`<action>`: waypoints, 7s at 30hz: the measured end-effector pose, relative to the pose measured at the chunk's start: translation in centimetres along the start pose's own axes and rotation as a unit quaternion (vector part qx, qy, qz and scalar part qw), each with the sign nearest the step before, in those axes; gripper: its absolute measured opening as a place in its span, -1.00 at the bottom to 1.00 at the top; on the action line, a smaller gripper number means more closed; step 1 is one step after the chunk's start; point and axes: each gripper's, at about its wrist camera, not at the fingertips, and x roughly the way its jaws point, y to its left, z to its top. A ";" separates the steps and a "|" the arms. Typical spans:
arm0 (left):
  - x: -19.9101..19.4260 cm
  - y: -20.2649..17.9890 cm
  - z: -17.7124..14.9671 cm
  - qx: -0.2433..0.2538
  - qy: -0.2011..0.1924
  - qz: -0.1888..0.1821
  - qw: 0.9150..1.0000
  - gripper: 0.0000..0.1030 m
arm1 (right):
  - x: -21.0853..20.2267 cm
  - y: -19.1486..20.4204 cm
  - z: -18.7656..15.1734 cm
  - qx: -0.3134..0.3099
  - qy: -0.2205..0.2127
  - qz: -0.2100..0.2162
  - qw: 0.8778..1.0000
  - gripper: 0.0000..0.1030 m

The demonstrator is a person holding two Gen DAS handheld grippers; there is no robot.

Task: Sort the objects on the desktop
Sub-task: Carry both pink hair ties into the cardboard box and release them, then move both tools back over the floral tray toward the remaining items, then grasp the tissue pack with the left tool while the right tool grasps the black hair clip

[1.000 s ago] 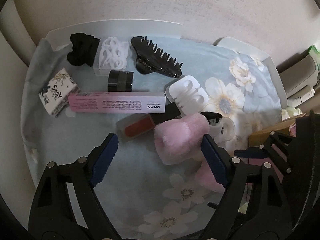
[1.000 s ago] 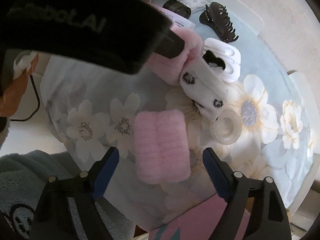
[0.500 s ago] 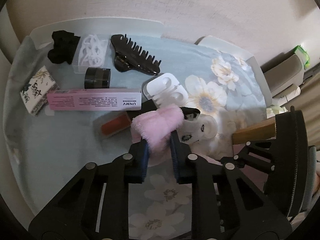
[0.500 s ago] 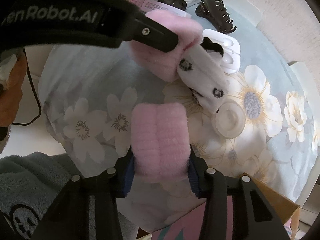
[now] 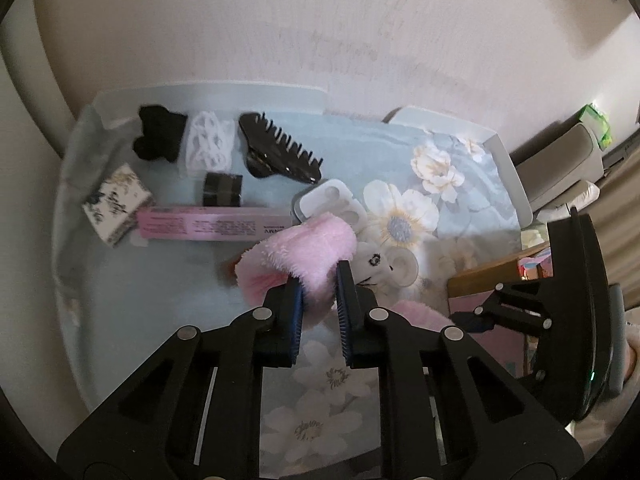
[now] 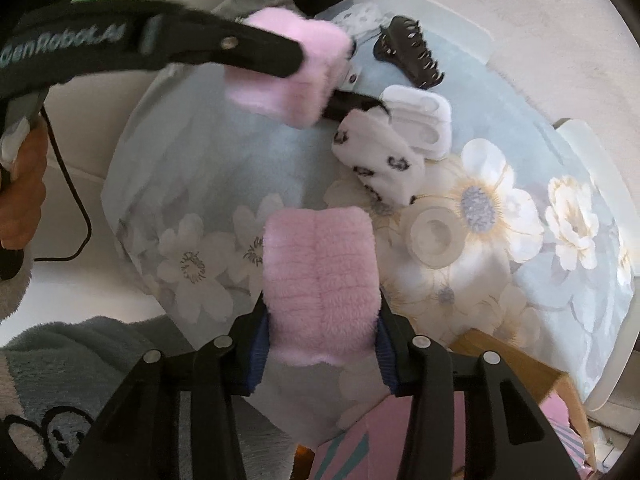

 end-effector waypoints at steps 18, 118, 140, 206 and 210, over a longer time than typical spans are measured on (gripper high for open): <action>-9.0 -5.9 1.8 0.077 -0.064 0.041 0.994 -0.74 | -11.6 -0.6 -1.8 0.029 -0.068 -0.026 0.997 -0.18; -7.0 -16.9 -2.2 0.152 -0.008 0.058 0.987 1.00 | -17.1 -13.1 -17.4 0.262 -0.066 0.005 0.963 0.99; -7.1 3.3 1.4 0.073 -0.032 0.124 0.989 0.99 | -14.1 -5.0 -1.3 0.123 -0.063 -0.009 0.990 0.99; 2.5 10.4 5.9 0.232 0.116 0.165 0.952 -0.17 | 1.5 -3.7 15.2 0.043 -0.019 -0.016 0.999 -0.39; 1.0 10.2 6.8 0.220 0.103 0.173 0.955 -0.17 | -0.1 -3.3 14.9 0.040 -0.030 -0.019 0.999 -0.41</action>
